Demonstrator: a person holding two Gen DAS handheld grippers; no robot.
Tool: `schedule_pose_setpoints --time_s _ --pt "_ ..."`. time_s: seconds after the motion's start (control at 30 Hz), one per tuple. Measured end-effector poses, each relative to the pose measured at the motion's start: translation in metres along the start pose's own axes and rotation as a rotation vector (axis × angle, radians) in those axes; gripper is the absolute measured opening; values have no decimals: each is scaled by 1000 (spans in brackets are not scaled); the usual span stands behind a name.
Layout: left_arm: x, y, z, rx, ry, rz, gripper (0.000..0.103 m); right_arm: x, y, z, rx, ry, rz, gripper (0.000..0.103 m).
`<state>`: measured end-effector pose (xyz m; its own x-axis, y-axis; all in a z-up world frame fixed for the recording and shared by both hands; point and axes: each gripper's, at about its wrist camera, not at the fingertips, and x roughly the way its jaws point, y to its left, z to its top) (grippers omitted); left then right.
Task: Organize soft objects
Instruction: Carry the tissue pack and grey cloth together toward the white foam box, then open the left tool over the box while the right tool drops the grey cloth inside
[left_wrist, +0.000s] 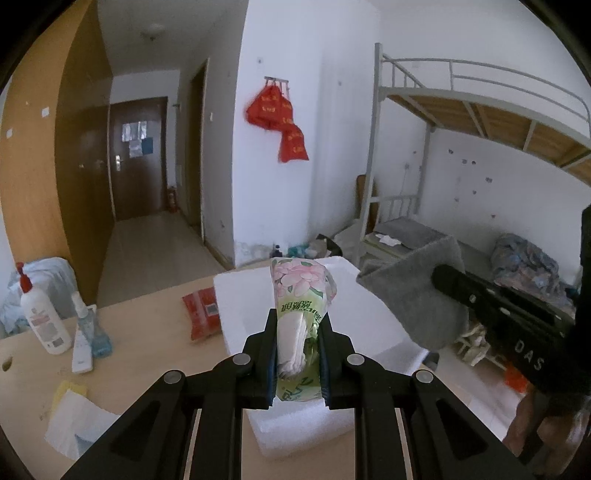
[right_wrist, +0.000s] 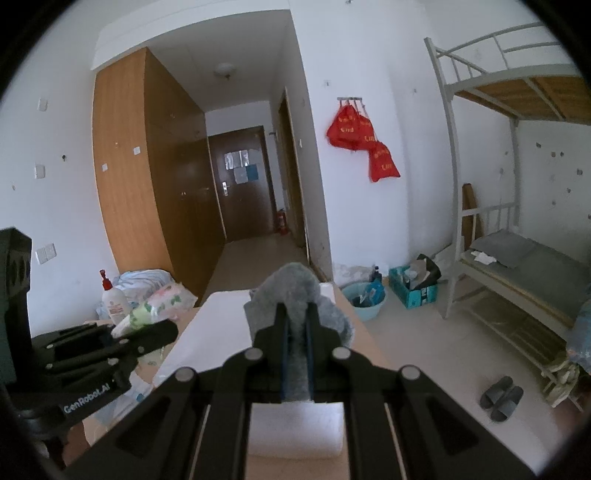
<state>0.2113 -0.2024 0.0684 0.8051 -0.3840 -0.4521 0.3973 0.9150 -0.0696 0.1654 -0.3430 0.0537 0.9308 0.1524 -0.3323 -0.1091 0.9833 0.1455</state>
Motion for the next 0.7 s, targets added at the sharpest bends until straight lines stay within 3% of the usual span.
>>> schedule_pose_setpoints --time_s 0.6,0.67,0.7 --pt "41 -3 8 -6 49 -16 22 9 -16 5 18 9 -14 10" --pt "40 -2 10 -9 37 -14 31 10 -16 5 20 9 -13 10" --pt "40 -2 10 -8 35 -11 45 10 -17 5 20 9 -13 10"
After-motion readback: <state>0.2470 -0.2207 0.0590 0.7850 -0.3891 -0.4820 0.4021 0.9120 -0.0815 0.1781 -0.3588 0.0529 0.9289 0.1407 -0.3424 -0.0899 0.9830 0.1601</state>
